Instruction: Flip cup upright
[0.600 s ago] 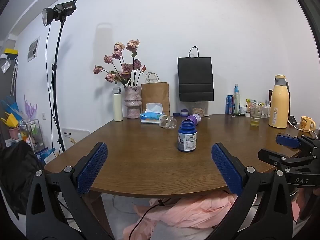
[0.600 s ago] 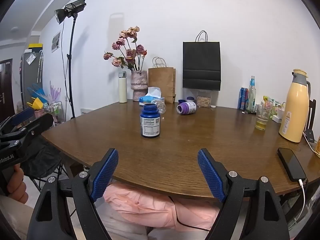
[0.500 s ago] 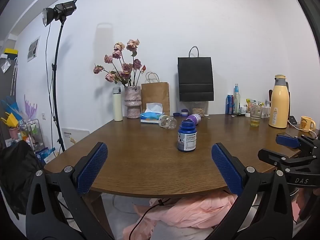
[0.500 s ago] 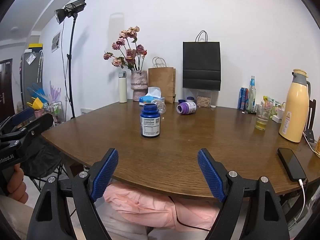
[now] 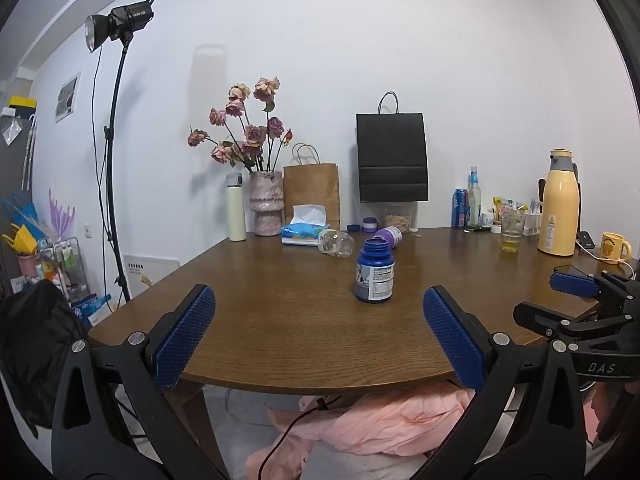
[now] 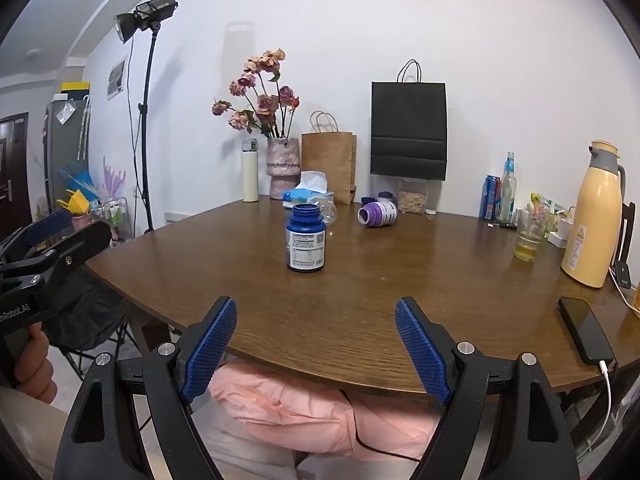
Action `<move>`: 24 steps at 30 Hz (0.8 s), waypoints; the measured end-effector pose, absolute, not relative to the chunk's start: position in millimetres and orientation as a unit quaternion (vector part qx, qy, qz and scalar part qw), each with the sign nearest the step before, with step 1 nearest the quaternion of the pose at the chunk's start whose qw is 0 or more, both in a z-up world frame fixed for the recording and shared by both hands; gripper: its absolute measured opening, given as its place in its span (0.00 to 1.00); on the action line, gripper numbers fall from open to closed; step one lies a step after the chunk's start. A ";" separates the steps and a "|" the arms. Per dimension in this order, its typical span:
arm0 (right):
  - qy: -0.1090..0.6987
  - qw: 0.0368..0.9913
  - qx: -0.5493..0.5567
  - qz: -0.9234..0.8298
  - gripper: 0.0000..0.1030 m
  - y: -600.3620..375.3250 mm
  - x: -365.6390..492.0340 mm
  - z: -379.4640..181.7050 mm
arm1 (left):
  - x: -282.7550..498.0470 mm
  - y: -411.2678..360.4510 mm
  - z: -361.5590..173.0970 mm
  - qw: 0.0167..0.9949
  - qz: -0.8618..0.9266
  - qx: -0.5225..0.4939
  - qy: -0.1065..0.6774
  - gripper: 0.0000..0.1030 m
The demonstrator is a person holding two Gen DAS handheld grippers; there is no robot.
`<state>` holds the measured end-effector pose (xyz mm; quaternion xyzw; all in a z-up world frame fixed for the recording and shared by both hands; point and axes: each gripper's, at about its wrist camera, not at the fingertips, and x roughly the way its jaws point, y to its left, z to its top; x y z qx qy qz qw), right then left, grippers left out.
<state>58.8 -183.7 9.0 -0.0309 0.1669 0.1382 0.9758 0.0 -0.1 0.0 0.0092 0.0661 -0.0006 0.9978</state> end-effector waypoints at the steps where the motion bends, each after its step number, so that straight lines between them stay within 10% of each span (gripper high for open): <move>1: 0.167 0.976 -0.031 0.138 0.83 -183.1 58.1 9.3 | 0.0 -0.2 0.0 0.998 -0.001 0.009 0.066 1.00; 24: 0.167 0.976 -0.029 0.138 0.83 -186.2 60.5 9.0 | -3.3 3.1 -2.6 0.998 -0.003 0.010 0.067 1.00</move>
